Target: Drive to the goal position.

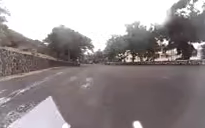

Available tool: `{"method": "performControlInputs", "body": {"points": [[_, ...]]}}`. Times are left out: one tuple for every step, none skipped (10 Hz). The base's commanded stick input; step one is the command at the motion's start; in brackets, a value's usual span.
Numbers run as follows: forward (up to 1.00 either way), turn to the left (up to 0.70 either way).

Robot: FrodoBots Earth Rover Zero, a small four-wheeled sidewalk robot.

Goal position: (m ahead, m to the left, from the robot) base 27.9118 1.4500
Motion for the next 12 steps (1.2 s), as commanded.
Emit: {"method": "performControlInputs", "body": {"points": [[1.0, 0.0], [1.0, 0.0], [1.0, 0.0], [1.0, 0.0], [1.0, 0.0], [1.0, 0.0], [1.0, 0.0], [1.0, 0.0], [1.0, 0.0], [1.0, 0.0], [1.0, 0.0], [1.0, 0.0]]}}
